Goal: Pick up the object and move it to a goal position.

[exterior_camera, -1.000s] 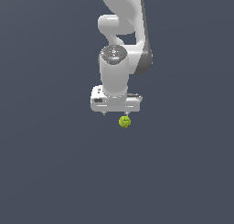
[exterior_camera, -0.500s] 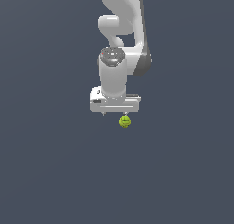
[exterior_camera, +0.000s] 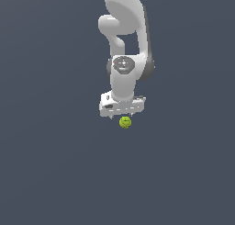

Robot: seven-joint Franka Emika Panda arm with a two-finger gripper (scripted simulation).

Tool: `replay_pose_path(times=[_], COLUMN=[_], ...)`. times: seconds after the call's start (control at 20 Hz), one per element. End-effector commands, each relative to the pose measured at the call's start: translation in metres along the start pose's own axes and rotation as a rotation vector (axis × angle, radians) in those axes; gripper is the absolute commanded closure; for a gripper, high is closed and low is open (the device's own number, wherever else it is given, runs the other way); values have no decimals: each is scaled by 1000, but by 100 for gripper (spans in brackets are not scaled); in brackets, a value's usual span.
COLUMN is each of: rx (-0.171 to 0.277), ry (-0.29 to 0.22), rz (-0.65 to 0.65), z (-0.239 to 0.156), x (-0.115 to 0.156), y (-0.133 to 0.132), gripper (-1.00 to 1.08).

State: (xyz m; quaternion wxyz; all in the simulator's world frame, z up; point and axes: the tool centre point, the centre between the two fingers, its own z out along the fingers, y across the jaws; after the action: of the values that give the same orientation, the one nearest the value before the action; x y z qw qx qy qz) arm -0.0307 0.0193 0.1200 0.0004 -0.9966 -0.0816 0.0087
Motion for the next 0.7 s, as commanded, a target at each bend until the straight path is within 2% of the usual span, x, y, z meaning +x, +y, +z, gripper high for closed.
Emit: replay_pose_path(times=[0.0, 0.3, 0.65], rx=[-2, -4, -3], ry=[6, 15, 16], rz=[-57, -140, -150], z=[11, 26, 29], x=[-4, -11, -12], y=[-10, -24, -26], gripper=[-92, -92, -92])
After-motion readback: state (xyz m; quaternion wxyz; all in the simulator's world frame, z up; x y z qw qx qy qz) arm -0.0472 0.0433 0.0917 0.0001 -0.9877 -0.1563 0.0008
